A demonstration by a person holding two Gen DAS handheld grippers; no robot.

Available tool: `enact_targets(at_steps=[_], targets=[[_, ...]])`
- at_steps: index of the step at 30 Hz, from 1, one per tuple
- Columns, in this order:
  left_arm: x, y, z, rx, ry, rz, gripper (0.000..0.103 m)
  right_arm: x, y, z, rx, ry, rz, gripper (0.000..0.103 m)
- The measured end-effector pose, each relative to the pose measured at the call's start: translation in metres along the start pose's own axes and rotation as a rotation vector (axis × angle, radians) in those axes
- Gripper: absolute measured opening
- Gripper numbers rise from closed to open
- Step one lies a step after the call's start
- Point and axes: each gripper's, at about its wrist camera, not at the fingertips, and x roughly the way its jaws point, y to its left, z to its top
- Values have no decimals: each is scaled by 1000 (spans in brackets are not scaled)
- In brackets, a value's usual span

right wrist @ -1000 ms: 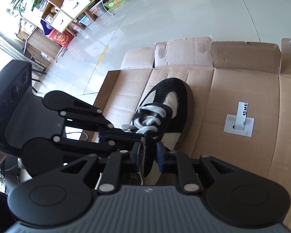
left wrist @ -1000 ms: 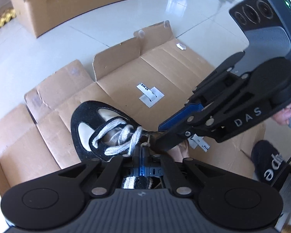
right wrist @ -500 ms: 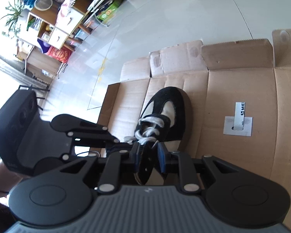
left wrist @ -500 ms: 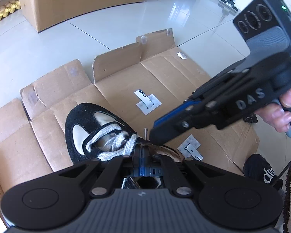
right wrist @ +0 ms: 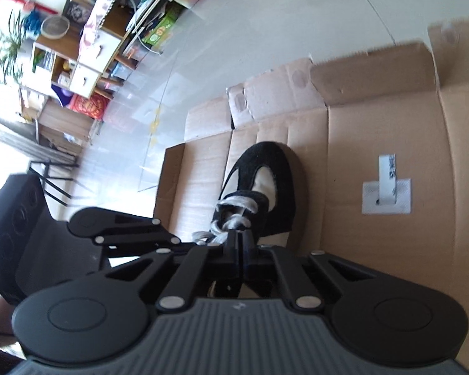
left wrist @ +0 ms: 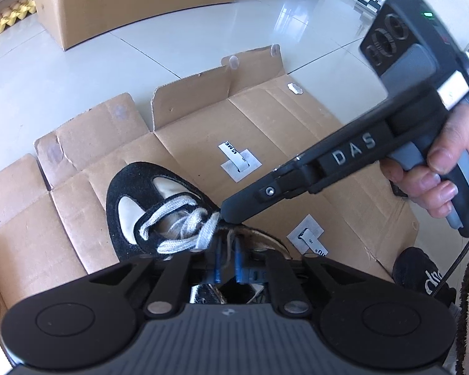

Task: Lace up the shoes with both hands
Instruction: 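Grasp the threaded lace end with the right tool while the left tool opens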

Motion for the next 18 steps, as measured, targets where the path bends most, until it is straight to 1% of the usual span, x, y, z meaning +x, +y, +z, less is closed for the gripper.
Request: enact_targets(at_steps=[4,6,10,12,13,14,15,16,17,18], targets=[[-4,-10,-3,44,-10,31,27,-5,10,0,-91,-31,-94,1],[-7,-14,-5,65,-17,45,29,-7,14,0,-158,-45,-183,1],[-17,-17,-6,76,-29,62,32,-1,18,-4,-414,-44,-431,3],[-25,-19,-8,87,-32,81,34,0,21,-8,-505,-15,-438,4],[-28,-19,-9,94,-31,93,35,0,24,-11,-550,-8,-437,10],[-31,-20,-10,100,-29,108,35,0,27,-14,-594,-1,-435,11],[-33,-21,-11,104,-25,121,35,0,30,-17,-639,5,-434,16],[-36,-21,-12,107,-20,134,35,0,33,-20,-683,12,-433,26],[-37,-21,-13,108,-10,143,35,0,36,-22,-728,19,-431,30],[-38,-21,-15,108,0,152,36,0,39,-25,-772,26,-429,32]])
